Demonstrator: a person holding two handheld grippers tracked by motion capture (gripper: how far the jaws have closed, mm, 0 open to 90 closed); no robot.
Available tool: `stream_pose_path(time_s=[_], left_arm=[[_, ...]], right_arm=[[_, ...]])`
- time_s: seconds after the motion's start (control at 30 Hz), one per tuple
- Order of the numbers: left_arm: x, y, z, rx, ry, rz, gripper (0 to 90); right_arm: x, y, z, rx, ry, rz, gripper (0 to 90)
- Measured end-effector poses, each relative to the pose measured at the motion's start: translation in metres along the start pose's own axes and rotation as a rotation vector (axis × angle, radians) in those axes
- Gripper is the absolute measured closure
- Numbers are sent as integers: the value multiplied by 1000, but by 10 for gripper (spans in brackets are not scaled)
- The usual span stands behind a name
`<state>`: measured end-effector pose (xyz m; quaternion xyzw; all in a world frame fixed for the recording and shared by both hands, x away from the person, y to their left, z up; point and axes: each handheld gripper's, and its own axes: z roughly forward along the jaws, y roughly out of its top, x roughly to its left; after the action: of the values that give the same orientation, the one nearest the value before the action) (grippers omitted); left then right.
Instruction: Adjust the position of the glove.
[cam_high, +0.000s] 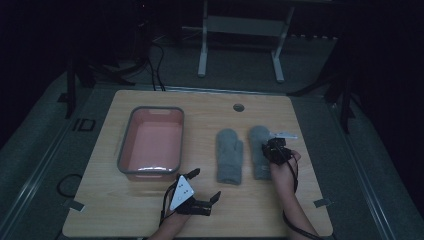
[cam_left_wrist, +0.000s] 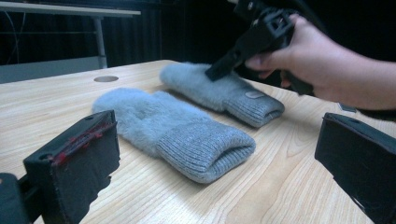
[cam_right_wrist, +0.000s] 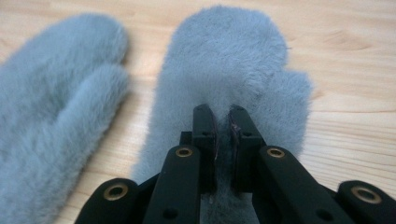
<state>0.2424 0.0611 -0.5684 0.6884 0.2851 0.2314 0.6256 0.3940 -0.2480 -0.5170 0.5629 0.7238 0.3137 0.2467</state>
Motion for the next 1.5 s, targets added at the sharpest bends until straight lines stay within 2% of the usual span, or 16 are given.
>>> stream_pose_path(time_s=[0.17,0.23,0.27,0.37,0.53,0.67,0.8,0.87,1.0,1.1,1.3,1.37,1.5], left_arm=[[0,0,0,0,1,2,1],[0,0,0,0,1,0,1],[0,0,0,0,1,0,1],[0,0,0,0,1,1,1],[0,0,0,0,1,1,1],[0,0,0,0,1,2,1],[-1,0,0,-2,1,0,1],[-1,0,0,0,1,2,1],[-1,0,0,0,-1,4,1],[-1,0,0,0,-2,4,1],[0,0,0,-3,-3,1,1],[0,0,0,-1,-3,3,1],[-1,0,0,-1,-2,3,1]], right_arm=[[2,10,-14,-5,7,28,833],[7,18,-29,-22,13,38,833],[7,18,-29,-22,13,38,833],[12,24,-45,-49,31,55,834],[26,36,-66,-95,66,69,834],[41,42,-72,-109,102,80,834],[58,43,-66,-94,163,114,834],[64,42,-62,-86,205,154,834],[82,38,-50,-58,229,158,834],[91,33,-38,-28,225,168,834],[97,27,-17,12,202,196,832],[98,23,-11,28,214,221,832],[101,18,-2,38,198,221,820]])
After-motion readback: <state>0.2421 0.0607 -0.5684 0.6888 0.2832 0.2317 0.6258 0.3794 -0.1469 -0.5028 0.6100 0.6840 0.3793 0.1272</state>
